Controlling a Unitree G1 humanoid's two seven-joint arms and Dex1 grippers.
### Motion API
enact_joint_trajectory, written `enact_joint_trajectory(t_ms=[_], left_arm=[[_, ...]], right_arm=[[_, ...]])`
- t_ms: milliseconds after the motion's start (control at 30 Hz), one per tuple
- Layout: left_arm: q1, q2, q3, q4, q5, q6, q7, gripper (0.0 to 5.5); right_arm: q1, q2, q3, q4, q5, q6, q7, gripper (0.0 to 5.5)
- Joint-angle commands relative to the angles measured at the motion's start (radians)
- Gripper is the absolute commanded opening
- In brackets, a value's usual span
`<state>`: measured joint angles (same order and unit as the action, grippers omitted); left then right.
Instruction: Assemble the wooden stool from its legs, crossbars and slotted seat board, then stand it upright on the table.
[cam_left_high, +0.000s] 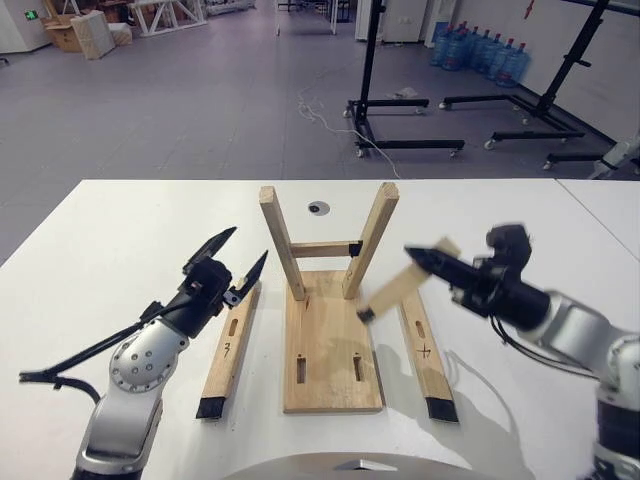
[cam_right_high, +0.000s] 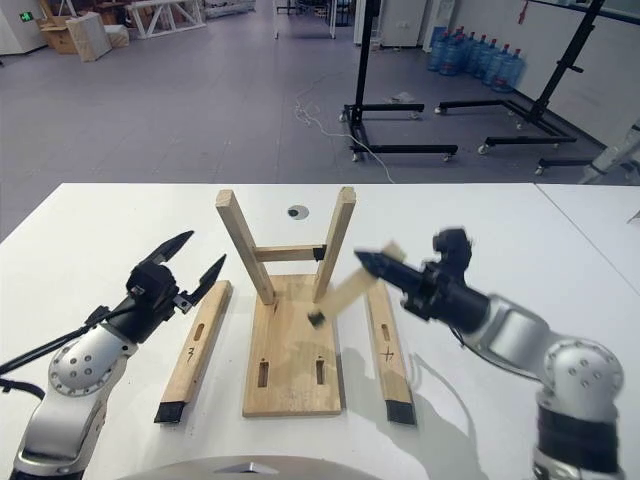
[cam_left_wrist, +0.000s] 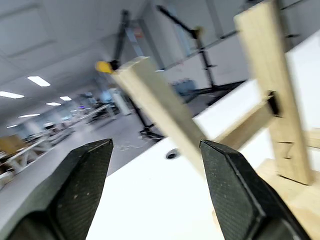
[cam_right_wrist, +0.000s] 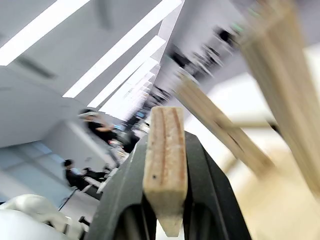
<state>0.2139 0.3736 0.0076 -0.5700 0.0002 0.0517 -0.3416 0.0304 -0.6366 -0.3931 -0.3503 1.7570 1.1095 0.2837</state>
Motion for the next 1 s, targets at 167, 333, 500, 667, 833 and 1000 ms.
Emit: enact_joint_trajectory(t_ms=[167,333,500,667,833,1000], left_arm=[[0.138,-0.093,0.077,-0.051,0.094,0.021,0.165,3.15],[0.136,-0.097,0.087,-0.069,0.099,0.045,0.169,3.15],[0.128,-0.096,0.084,-0.07,0.103,0.056,0.165,3.15],[0.115,-0.088,0.09,-0.058,0.102,0.058,0.158,3.15],[0.103,-0.08,0.09,-0.049,0.102,0.062,0.145,3.15],[0.094,-0.076,0.086,-0.043,0.103,0.067,0.136,3.15]], right_arm=[[0.272,0.024,-0.077,-0.198,-0.325,-0.161,-0.35,0.39],[0.283,0.054,-0.021,-0.283,-0.324,-0.201,-0.406,0.39],[0.261,0.067,-0.01,-0.267,-0.409,-0.262,-0.409,0.39],[0.242,0.082,0.0,-0.334,-0.411,-0.3,-0.509,0.39],[0.219,0.09,0.034,-0.335,-0.417,-0.311,-0.547,0.39],[0.239,0.098,0.043,-0.323,-0.43,-0.314,-0.583,0.39]])
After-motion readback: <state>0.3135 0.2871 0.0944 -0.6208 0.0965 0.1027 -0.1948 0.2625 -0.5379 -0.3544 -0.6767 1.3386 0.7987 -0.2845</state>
